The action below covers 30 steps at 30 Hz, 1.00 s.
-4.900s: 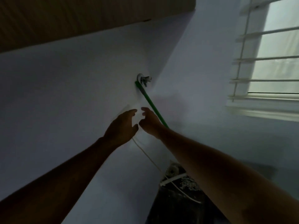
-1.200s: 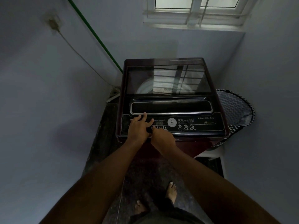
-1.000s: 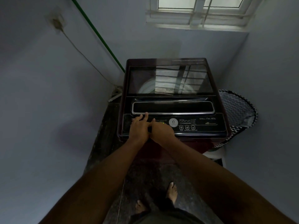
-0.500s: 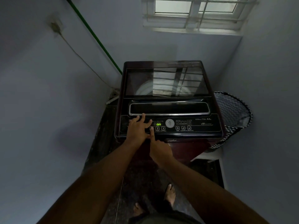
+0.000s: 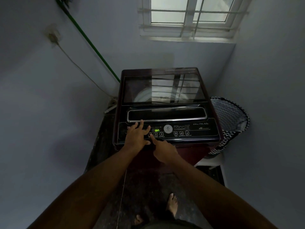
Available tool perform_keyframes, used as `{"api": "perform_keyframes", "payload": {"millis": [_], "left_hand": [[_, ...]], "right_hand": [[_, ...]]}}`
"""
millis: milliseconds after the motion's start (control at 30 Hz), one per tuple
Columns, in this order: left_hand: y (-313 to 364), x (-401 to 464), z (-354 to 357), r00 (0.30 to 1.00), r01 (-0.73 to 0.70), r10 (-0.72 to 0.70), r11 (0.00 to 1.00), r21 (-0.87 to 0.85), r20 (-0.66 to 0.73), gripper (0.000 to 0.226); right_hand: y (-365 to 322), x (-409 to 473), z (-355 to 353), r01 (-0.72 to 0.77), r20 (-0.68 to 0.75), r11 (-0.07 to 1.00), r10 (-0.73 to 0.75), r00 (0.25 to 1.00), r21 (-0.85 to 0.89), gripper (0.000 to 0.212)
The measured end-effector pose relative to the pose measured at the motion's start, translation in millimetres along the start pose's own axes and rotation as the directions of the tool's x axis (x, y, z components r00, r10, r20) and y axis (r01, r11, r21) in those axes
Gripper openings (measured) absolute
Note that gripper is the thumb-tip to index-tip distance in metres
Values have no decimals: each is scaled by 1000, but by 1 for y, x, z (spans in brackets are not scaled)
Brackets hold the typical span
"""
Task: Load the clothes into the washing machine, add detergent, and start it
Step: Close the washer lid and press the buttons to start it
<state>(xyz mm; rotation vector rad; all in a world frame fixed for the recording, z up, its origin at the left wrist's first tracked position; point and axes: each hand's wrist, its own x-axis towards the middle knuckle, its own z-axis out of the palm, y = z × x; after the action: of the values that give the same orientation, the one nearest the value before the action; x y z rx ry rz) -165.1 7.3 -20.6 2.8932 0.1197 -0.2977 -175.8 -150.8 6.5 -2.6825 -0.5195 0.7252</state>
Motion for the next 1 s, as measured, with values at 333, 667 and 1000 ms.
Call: {"api": "perform_keyframes", "payload": {"millis": [333,667,1000], "left_hand": [[10,2,-12,992,-114,122,967,227,-19,87],[3,12,-13,985,-168,170,956,242,12,96],[10,13,-13,995,-100,99,964,245,17,101]], "right_hand": [[6,-4,-6,-73,-51,994,69,996,-79,77],[10,5,-13,-41,-74,996,36,997,-74,68],[1,9,-6,-66,-103,996,58,993,-68,64]]}}
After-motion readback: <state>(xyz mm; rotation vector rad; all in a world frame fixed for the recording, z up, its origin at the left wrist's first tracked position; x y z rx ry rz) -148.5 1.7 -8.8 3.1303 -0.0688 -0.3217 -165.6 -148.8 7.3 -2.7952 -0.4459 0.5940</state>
